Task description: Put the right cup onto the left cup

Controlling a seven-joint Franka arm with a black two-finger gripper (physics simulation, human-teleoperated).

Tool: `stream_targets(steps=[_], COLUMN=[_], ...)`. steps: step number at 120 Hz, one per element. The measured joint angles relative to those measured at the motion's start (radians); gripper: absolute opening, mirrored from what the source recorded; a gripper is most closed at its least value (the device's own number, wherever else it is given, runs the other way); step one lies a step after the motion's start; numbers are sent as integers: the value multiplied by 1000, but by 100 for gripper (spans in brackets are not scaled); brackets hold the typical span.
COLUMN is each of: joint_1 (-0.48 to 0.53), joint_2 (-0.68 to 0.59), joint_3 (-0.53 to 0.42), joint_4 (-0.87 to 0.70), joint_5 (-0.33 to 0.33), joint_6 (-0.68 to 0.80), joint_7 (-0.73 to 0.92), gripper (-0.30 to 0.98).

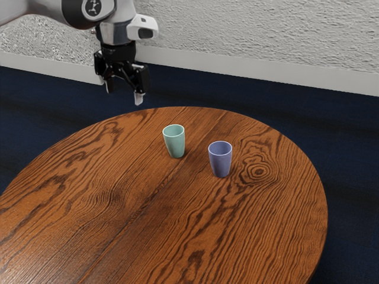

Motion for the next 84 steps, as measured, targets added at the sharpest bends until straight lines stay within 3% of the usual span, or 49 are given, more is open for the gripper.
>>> stream_targets(steps=[24,84], joint_1=[167,59], joint_2=[48,464], joint_3=[-44,-85], joint_4=[51,321], joint_5=[4,19], joint_6=[20,162], joint_7=[10,27], gripper=[69,69])
